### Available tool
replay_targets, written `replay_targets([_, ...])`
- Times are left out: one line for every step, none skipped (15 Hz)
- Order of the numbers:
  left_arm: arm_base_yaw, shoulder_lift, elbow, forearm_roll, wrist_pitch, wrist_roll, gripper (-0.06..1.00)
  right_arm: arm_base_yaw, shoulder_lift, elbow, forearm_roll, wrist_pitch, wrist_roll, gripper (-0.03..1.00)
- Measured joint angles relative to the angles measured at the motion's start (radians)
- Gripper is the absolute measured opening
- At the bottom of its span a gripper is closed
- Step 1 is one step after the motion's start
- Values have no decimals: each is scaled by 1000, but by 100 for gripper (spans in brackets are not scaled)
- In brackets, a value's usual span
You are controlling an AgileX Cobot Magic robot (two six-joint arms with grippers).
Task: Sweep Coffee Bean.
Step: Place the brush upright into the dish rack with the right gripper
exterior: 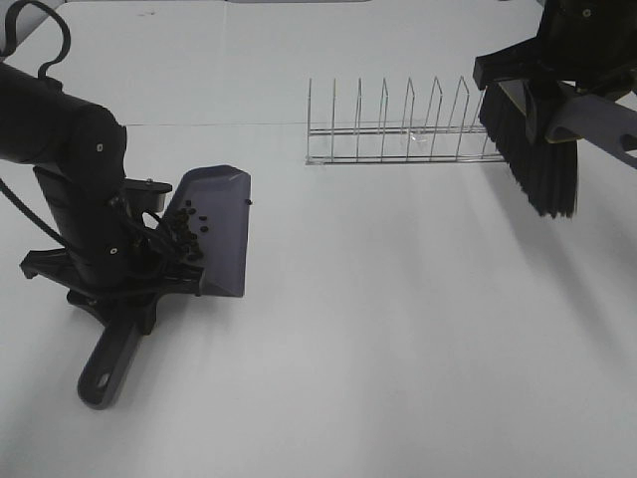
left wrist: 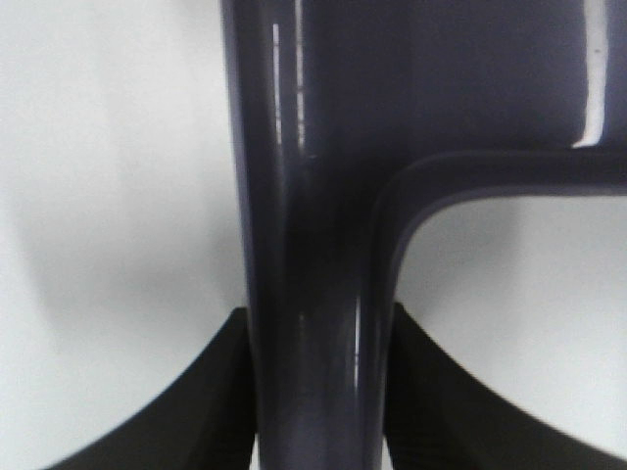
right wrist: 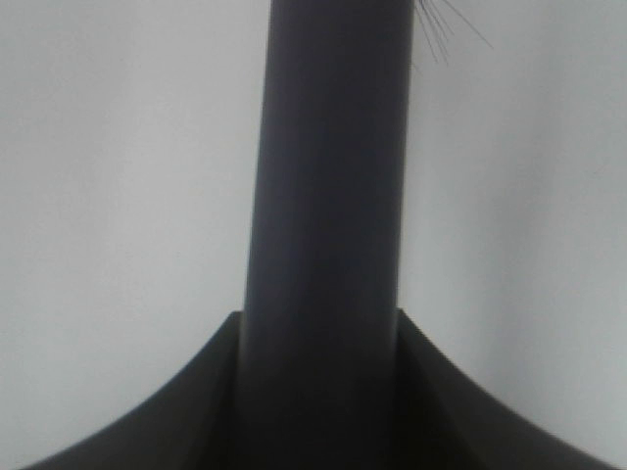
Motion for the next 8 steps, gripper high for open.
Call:
replay_targets([0, 0, 0, 0, 0, 0, 35, 0, 6, 4, 11, -1, 0, 32])
replay_targets([0, 0, 0, 0, 0, 0, 35, 0, 20, 4, 20, -1, 0, 32])
replay_targets([0, 0, 0, 1, 0, 0, 35, 0, 41, 4, 24, -2, 0, 32])
replay_targets([0, 0, 0, 1, 0, 0, 35, 0, 60, 4, 26, -2, 0, 32])
replay_targets([0, 0, 0, 1, 0, 0, 35, 0, 79, 4, 29, -3, 0, 32])
replay_targets([0, 0, 0, 1, 0, 0, 35, 0, 89, 4, 29, -3, 0, 32])
replay_targets([0, 0, 0, 2, 0, 0, 35, 0, 107, 4, 34, -3, 1, 32])
replay_targets([0, 0, 0, 2, 0, 0, 35, 0, 120, 4, 45, -3, 1, 32])
